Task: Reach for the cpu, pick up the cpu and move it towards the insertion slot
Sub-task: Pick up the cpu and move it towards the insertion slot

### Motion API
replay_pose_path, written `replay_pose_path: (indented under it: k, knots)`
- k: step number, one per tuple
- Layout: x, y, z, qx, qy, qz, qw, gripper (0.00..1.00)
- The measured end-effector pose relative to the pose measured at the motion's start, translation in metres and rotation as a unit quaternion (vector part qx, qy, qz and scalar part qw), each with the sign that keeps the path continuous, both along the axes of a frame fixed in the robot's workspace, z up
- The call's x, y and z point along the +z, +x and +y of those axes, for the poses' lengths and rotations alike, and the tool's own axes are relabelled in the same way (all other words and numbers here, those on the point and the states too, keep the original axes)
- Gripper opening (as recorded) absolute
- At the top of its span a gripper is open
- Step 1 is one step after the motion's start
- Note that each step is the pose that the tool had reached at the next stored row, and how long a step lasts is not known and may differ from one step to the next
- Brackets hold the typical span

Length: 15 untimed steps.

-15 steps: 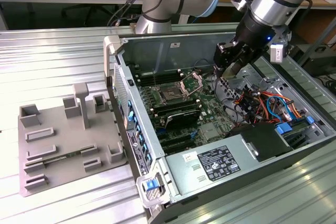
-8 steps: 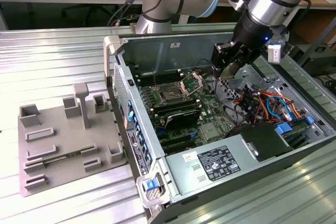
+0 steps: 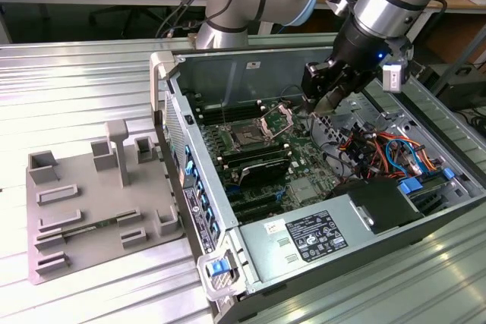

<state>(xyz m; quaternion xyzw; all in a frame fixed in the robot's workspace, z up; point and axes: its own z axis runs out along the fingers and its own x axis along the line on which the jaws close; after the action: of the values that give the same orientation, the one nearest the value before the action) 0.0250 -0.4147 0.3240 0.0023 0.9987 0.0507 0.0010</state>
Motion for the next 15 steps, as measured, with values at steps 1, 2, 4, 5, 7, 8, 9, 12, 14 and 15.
replay_pose_path:
  k: [1, 2, 4, 5, 7, 8, 9, 12, 14, 15]
  knots:
    - [-0.0001, -0.0013, 0.0003, 0.0, 0.0, 0.0, 1.0, 0.55]
    - [-0.0002, -0.0026, 0.0006, 0.0, 0.0, 0.0, 1.0, 0.55]
    - [-0.0004, -0.0041, 0.001, 0.0, 0.0, 0.0, 1.0, 0.55]
    - [-0.0005, -0.0055, 0.0013, 0.0, 0.0, 0.0, 1.0, 0.55]
    - [-0.0006, -0.0072, 0.0017, 0.0, 0.0, 0.0, 1.0, 0.55]
    - [-0.0007, -0.0083, 0.0018, 0.0, 0.0, 0.0, 1.0, 0.55]
    - [-0.0007, -0.0098, 0.0019, 0.0, 0.0, 0.0, 1.0, 0.55]
    - [-0.0009, -0.0138, 0.0027, 0.0, 0.0, 0.0, 1.0, 0.55]
    - [-0.001, -0.0159, 0.0046, 0.0, -0.0001, 0.0, 1.0, 0.55]
    - [-0.001, -0.0163, 0.0052, 0.0, 0.0, 0.0, 1.0, 0.55]
